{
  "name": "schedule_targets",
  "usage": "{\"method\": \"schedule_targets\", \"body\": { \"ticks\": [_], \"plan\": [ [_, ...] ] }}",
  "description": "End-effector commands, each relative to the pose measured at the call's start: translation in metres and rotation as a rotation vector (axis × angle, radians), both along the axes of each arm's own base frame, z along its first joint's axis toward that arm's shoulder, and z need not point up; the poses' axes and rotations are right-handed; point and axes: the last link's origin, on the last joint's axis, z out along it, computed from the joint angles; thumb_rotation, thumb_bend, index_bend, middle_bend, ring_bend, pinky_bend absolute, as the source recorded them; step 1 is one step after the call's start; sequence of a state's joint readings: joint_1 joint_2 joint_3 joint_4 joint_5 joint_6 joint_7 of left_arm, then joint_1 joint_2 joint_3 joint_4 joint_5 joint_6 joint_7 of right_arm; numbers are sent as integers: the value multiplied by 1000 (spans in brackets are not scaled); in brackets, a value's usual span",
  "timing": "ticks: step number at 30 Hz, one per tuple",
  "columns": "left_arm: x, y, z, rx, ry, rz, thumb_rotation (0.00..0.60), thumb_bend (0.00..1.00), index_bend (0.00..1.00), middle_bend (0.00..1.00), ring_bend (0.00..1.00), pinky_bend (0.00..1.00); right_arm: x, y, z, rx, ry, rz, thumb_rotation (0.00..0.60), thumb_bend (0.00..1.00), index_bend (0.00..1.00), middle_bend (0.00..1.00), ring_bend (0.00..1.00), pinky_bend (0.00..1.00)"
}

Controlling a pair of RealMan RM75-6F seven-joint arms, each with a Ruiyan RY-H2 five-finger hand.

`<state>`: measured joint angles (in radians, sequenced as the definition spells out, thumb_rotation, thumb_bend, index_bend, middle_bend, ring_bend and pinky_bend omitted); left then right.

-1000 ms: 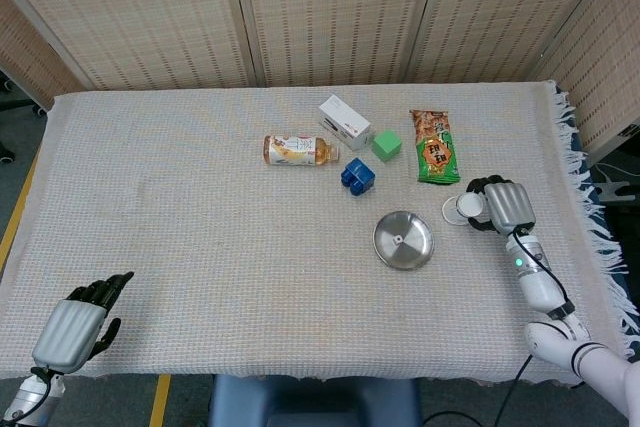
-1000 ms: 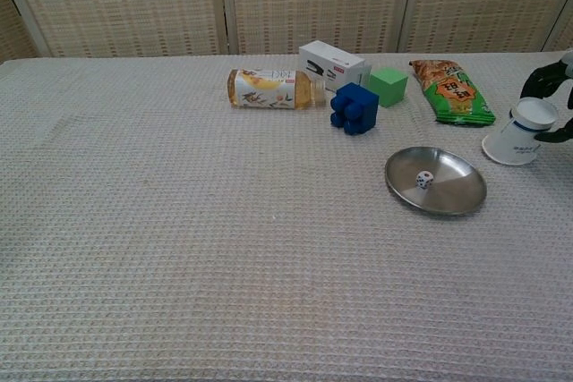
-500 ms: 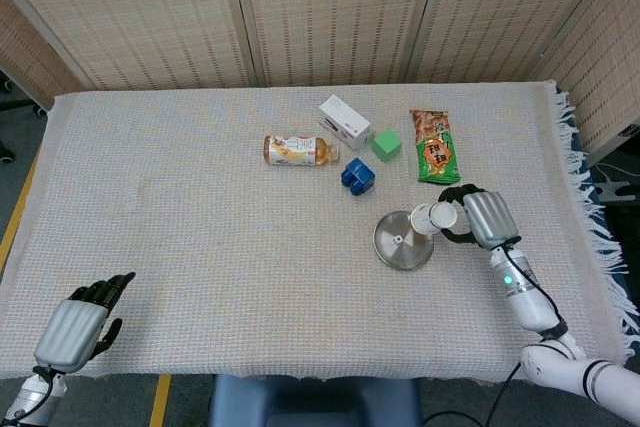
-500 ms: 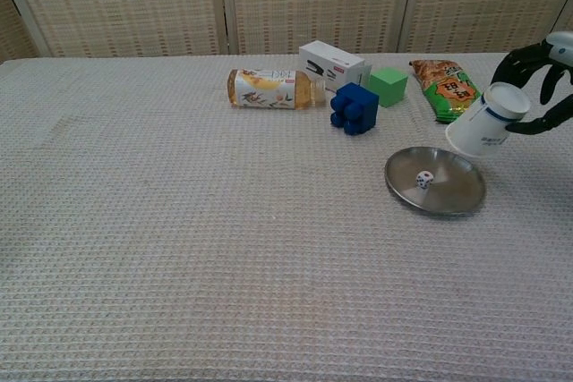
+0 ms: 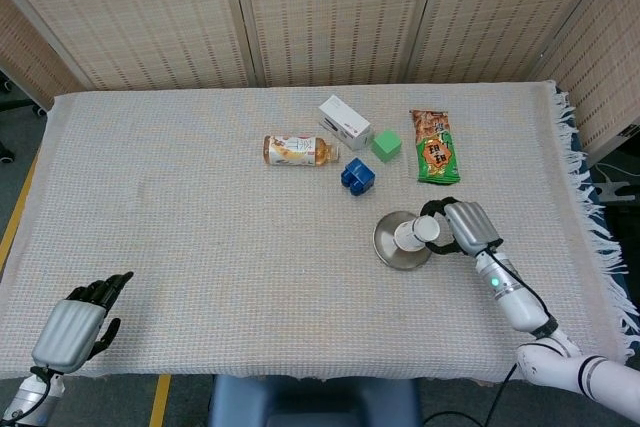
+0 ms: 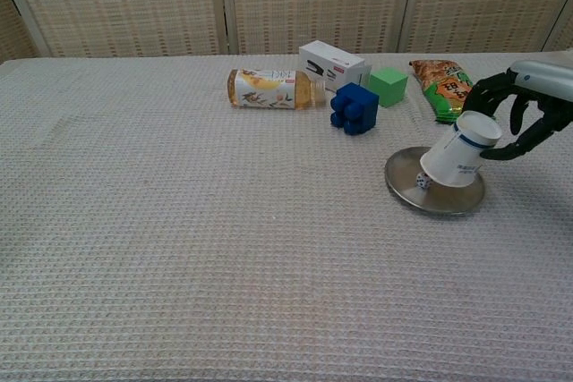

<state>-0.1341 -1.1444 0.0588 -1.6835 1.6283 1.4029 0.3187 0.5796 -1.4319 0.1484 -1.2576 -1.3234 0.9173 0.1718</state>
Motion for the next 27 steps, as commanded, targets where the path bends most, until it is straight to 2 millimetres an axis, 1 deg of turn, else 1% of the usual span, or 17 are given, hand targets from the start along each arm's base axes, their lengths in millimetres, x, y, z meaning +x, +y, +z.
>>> {"method": "schedule_targets", "body": {
  "ticks": [1, 5, 10, 14, 18, 20, 22, 27],
  "plan": [
    [0, 0, 0, 0, 0, 0, 600, 454, 98, 171, 244, 384, -2, -2, -9, 21, 4, -13, 600, 109, 535, 426, 311, 491],
    [0, 0, 0, -1, 0, 1, 600, 454, 98, 171, 244, 384, -4, -4, -16, 29, 6, -17, 600, 109, 535, 425, 311, 491],
    [0, 0, 0, -1, 1, 1, 600, 453, 98, 171, 244, 384, -5, -6, -18, 17, 18, -9, 600, 109, 536, 429, 315, 492],
    [0, 0, 0, 0, 1, 1, 600, 454, 98, 171, 244, 384, -8, -17, -20, -96, 77, 27, 600, 109, 538, 434, 321, 492],
    [0, 0, 0, -2, 2, 1, 600, 454, 98, 171, 244, 384, -11, -20, -25, -124, 84, 35, 600, 109, 538, 434, 321, 492],
    [0, 0, 0, -1, 2, 1, 600, 454, 98, 171, 243, 384, -12, -19, -28, -97, 60, 25, 600, 109, 539, 434, 321, 492],
    [0, 0, 0, 0, 2, 1, 600, 454, 98, 171, 244, 384, -11, -16, -31, -25, 0, -5, 600, 109, 539, 434, 321, 492],
    [0, 0, 0, -2, 2, 1, 600, 454, 98, 171, 243, 384, -7, -9, -31, 111, -100, -48, 600, 109, 539, 434, 321, 492]
  ]
}}
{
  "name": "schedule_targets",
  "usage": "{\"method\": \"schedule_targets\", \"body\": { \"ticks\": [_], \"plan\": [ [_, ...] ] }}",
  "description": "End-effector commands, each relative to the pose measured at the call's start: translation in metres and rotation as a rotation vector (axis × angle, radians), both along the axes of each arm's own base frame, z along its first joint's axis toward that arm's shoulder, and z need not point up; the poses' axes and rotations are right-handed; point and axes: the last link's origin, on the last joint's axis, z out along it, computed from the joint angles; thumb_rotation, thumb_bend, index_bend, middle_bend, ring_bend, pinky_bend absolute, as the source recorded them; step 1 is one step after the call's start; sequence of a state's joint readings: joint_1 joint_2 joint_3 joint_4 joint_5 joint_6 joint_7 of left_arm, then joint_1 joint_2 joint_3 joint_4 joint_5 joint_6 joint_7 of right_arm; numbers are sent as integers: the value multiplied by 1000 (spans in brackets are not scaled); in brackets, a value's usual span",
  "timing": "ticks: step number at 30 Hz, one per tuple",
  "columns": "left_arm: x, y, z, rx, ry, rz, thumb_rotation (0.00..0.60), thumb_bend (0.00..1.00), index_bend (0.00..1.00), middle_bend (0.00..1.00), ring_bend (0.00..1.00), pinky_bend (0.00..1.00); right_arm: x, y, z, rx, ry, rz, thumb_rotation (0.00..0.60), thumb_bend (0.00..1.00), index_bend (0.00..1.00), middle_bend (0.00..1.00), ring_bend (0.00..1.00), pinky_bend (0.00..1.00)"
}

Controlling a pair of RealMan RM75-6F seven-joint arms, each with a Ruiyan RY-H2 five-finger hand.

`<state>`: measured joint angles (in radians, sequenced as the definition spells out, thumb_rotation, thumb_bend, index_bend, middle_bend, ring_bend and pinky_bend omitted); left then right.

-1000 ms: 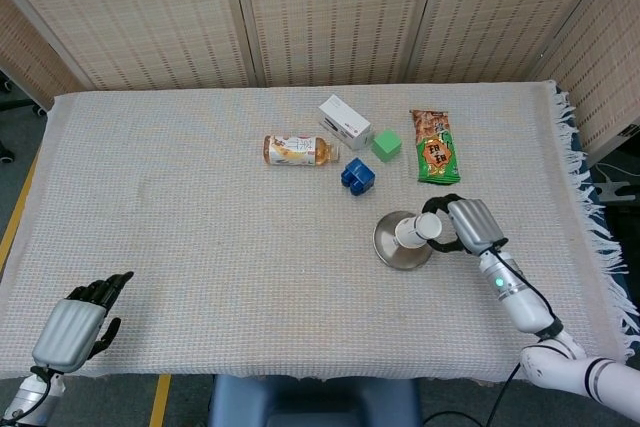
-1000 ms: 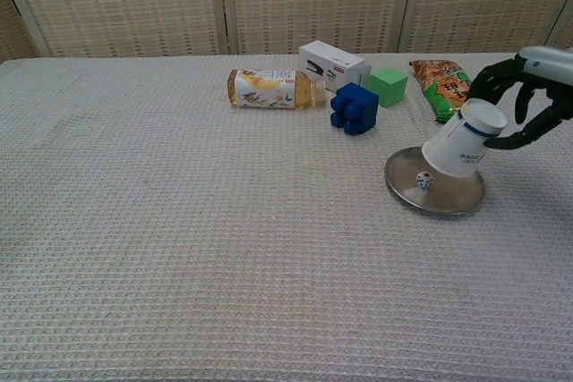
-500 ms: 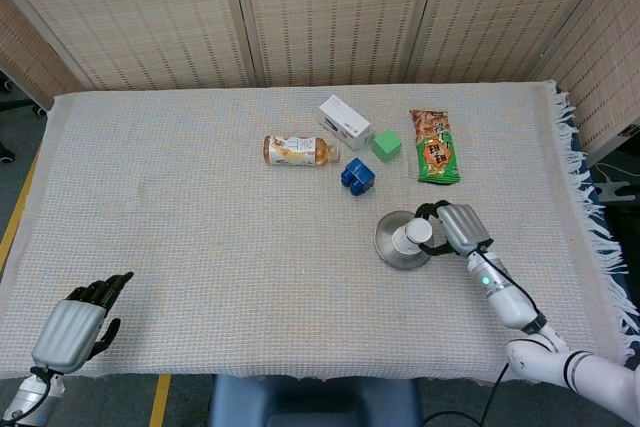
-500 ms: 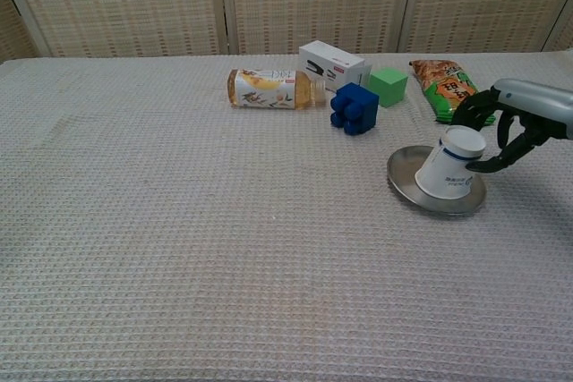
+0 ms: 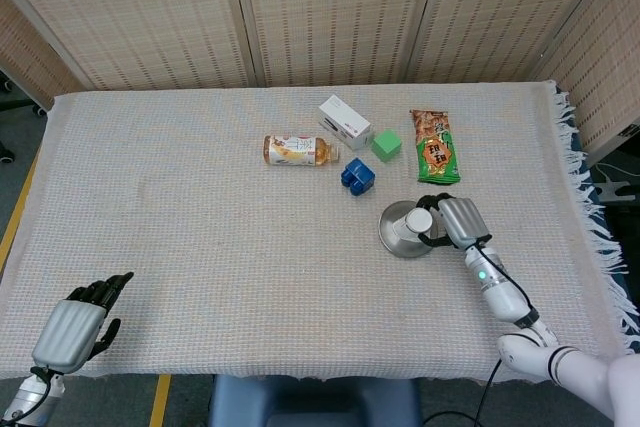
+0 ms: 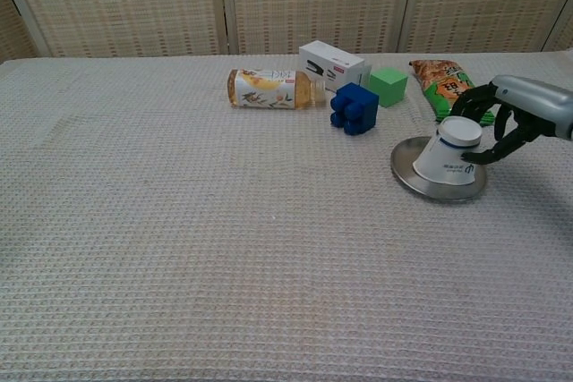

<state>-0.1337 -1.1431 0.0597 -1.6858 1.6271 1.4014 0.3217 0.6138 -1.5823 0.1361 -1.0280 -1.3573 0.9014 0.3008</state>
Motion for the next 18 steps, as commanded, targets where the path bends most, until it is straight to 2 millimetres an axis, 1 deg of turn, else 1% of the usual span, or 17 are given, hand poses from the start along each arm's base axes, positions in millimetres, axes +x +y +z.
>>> {"method": "schedule_targets", "body": {
  "ticks": [1, 5, 13, 18],
  "plan": [
    [0, 0, 0, 0, 1, -1, 600, 454, 98, 171, 243, 384, 6, 7, 0, 124, -82, -28, 600, 109, 539, 434, 321, 492],
    [0, 0, 0, 0, 0, -1, 600, 454, 98, 172, 244, 384, 7, 7, 2, 126, -91, -13, 600, 109, 539, 434, 321, 492],
    [0, 0, 0, 1, -1, 0, 600, 453, 98, 172, 244, 384, 0, -4, 7, -60, 37, 60, 600, 109, 539, 434, 321, 492],
    [0, 0, 0, 1, -1, 1, 600, 454, 98, 172, 244, 384, -4, -9, 10, -117, 87, 68, 600, 109, 539, 434, 321, 492]
  ]
}}
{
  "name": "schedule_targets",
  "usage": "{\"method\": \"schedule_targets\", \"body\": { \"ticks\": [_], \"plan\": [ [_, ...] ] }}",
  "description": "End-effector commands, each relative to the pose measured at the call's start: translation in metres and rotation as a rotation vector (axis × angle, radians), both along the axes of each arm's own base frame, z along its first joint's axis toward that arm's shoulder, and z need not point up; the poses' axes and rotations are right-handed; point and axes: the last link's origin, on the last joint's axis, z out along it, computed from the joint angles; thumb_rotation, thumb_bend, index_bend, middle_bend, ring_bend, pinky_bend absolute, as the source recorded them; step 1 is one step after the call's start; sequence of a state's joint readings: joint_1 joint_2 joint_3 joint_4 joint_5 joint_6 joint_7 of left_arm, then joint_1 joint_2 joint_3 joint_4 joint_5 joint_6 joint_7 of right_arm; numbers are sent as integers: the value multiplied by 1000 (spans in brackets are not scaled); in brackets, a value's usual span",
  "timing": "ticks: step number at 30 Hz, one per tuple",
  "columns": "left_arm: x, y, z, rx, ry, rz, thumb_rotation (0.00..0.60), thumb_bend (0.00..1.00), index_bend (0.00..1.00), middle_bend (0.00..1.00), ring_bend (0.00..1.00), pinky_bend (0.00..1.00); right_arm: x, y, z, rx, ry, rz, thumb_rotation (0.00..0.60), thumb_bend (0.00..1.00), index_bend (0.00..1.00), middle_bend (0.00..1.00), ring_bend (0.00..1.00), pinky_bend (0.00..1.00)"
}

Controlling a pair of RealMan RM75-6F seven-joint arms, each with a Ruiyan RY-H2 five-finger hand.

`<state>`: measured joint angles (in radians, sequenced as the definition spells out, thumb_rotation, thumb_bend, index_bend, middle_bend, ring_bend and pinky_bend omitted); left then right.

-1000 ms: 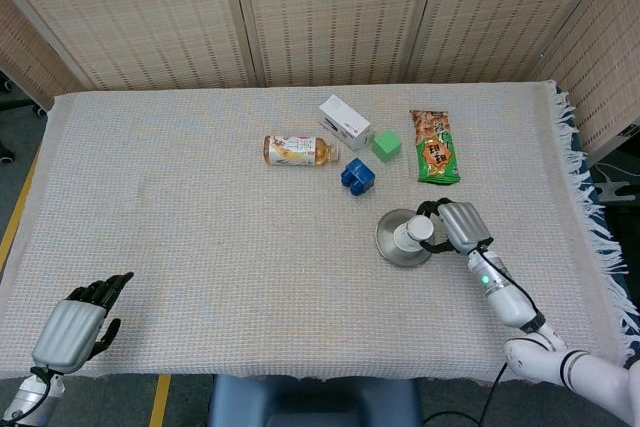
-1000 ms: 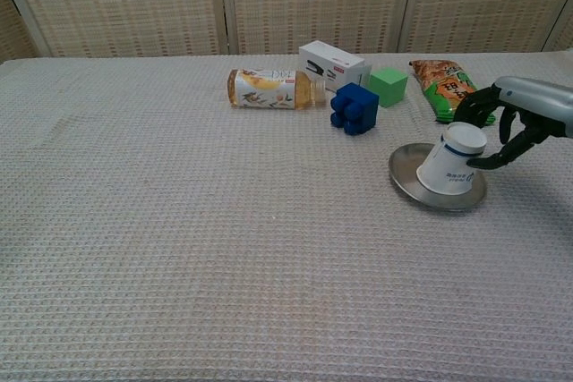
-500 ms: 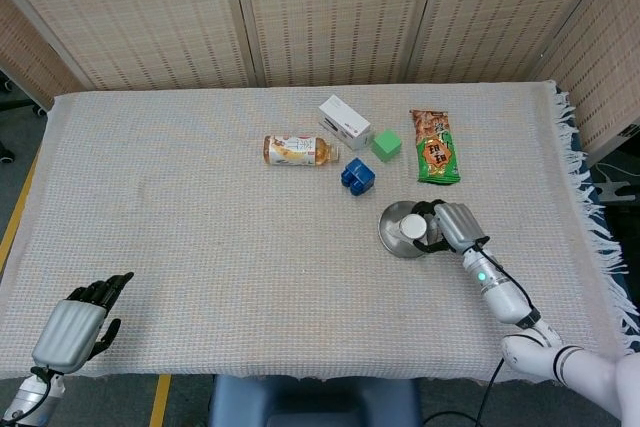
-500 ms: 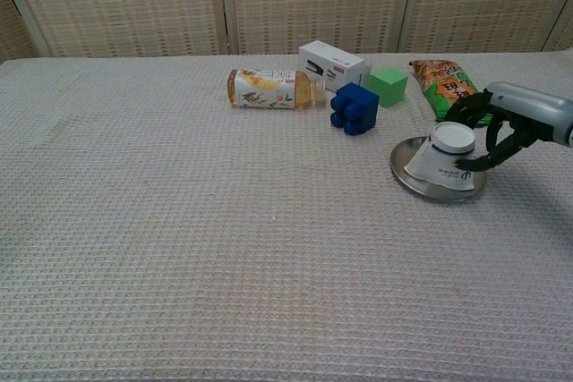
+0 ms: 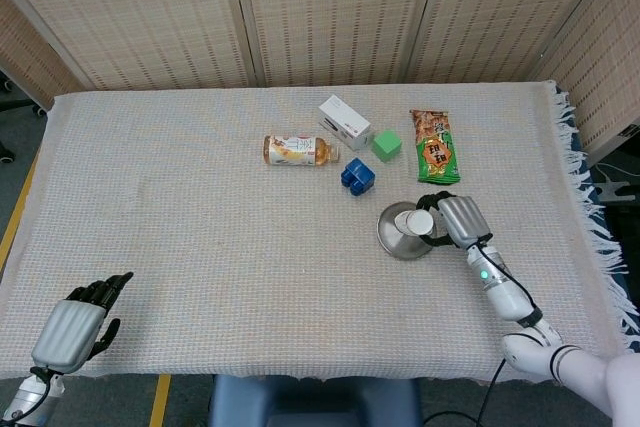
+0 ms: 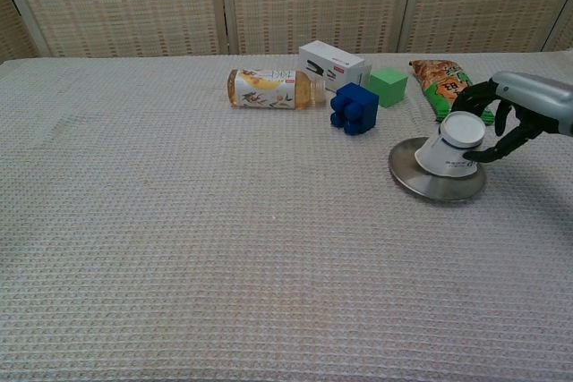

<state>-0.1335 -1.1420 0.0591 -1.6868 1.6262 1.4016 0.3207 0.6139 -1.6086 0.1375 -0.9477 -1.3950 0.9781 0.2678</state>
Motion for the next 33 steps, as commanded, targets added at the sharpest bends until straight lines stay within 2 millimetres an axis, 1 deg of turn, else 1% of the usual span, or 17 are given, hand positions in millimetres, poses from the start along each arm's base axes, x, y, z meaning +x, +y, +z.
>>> {"method": "schedule_targets", "body": {
  "ticks": [1, 8, 14, 19, 24, 28, 33],
  "plan": [
    [0, 0, 0, 0, 1, 0, 600, 454, 98, 172, 244, 385, -3, -3, 0, -42, 26, 1, 600, 109, 539, 434, 321, 492],
    [0, 1, -1, -4, 2, 3, 600, 453, 98, 172, 243, 384, -4, -2, -3, 5, -14, -21, 600, 109, 539, 434, 321, 492],
    [0, 1, -1, -2, 1, 2, 600, 453, 98, 172, 243, 384, 2, 7, -6, 136, -131, -64, 600, 109, 539, 434, 321, 492],
    [-1, 1, 0, 1, -2, 3, 600, 453, 98, 173, 244, 385, 10, 12, -4, 222, -226, -82, 600, 109, 539, 434, 321, 492],
    [0, 1, -1, -3, 0, 2, 600, 453, 102, 173, 244, 385, 11, 13, -1, 219, -235, -55, 600, 109, 539, 434, 321, 492],
    [0, 1, 0, 0, 0, 3, 600, 453, 102, 172, 244, 385, 6, 8, 1, 158, -171, -29, 600, 109, 539, 434, 321, 492],
    [0, 0, 0, 0, -2, 3, 600, 453, 102, 173, 244, 385, -1, 0, 2, 101, -119, -44, 600, 109, 539, 434, 321, 492]
  ]
}}
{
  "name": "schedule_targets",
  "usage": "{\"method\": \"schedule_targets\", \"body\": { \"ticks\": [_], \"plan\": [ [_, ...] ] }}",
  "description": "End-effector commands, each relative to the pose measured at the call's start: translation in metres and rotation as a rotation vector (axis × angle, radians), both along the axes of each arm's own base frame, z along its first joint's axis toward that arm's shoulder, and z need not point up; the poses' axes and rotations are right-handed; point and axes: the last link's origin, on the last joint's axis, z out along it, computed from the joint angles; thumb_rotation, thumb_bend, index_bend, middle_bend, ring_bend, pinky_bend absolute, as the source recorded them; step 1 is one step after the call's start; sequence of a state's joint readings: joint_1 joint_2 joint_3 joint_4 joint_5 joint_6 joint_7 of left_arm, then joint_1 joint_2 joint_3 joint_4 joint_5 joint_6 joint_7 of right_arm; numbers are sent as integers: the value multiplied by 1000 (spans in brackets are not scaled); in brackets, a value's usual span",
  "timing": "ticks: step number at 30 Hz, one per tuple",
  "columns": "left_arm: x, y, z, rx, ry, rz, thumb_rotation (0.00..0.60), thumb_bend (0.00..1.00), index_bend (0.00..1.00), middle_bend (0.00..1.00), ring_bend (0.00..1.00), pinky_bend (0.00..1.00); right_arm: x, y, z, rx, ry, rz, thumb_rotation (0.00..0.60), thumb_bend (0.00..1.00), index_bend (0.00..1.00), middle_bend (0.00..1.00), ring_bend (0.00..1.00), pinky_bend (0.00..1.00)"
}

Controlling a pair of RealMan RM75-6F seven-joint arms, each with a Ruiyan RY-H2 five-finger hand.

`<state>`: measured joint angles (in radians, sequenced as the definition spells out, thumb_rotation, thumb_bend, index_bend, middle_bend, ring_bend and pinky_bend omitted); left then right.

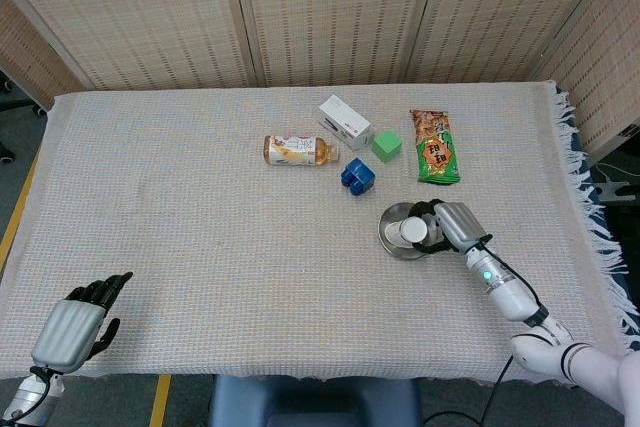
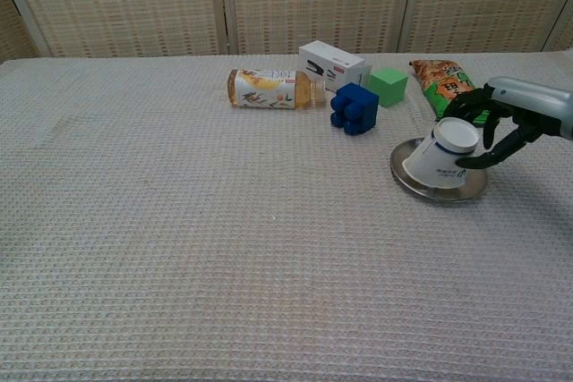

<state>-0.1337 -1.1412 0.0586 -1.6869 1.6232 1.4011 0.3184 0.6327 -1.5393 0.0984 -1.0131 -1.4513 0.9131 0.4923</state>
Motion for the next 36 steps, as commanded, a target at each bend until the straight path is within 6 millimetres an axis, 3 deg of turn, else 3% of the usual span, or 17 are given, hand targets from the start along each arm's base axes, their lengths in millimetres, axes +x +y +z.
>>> {"method": "schedule_targets", "body": {
  "ticks": [1, 9, 24, 36],
  "plan": [
    [0, 0, 0, 0, 1, 0, 600, 453, 102, 173, 244, 385, -5, -7, 0, -44, 35, -11, 600, 109, 539, 434, 321, 492],
    [0, 0, -1, -3, 3, 1, 600, 452, 102, 173, 244, 385, -9, -14, 3, -152, 111, 26, 600, 109, 539, 434, 321, 492],
    [0, 0, -1, -3, 3, 0, 600, 454, 102, 173, 244, 384, 0, 3, -4, 80, -77, -41, 600, 110, 539, 434, 321, 492],
    [0, 0, -1, -4, 3, 4, 600, 454, 102, 173, 244, 385, 8, 13, 11, 15, -38, 46, 600, 109, 539, 434, 321, 492]
  ]
}}
